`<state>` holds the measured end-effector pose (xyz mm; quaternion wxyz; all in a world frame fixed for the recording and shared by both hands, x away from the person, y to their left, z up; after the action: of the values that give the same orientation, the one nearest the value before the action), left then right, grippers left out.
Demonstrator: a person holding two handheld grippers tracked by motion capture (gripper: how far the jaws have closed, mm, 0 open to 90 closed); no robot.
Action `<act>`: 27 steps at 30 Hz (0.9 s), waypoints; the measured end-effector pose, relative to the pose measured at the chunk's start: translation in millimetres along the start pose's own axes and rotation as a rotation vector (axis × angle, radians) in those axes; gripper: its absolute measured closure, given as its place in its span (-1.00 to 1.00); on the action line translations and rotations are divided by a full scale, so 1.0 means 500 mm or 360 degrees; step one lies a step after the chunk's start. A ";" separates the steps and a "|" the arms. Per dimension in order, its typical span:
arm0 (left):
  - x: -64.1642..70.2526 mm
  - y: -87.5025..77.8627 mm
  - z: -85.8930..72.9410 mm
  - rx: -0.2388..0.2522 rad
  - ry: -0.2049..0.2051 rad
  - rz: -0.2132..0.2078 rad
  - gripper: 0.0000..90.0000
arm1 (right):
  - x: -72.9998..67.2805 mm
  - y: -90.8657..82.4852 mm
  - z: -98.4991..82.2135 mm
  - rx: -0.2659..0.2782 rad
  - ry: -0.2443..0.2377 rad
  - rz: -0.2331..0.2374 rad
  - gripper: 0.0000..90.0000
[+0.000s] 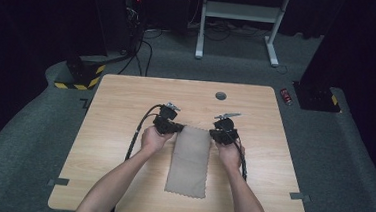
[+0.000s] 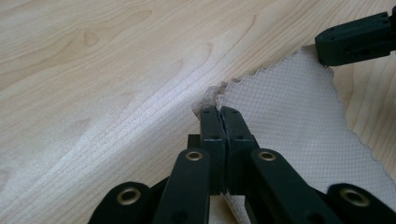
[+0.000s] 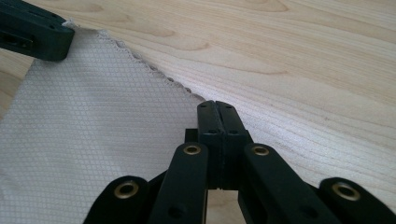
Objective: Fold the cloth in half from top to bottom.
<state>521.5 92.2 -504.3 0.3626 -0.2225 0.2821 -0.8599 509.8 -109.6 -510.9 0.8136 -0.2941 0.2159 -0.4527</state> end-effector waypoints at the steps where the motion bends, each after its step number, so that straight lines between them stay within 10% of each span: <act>1: -0.001 -0.003 0.003 0.0009 0.0005 0.0004 0.97 | -0.001 -0.004 0.006 0.0010 -0.0005 -0.0002 1.00; 18: -0.047 -0.040 0.061 0.0098 -0.0012 0.0049 0.97 | -0.020 -0.024 0.104 0.0093 -0.0081 -0.0024 1.00; 27: -0.039 -0.035 0.025 0.0079 -0.0012 0.0003 0.97 | -0.028 -0.024 0.081 0.0080 -0.0108 0.0000 1.00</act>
<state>532.6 112.8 -487.0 0.3700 -0.2164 0.2595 -0.8654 520.8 -90.9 -471.9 0.8276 -0.2887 0.1765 -0.4478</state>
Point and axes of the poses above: each handheld gripper's, and its own axes: y roughly forward along the jaws, z roughly out of its top, x roughly to its right, the point moved 4 cm from there along y, roughly forward along the jaws, and after that the axes turned 8 degrees about x, right-handed, at the moved point
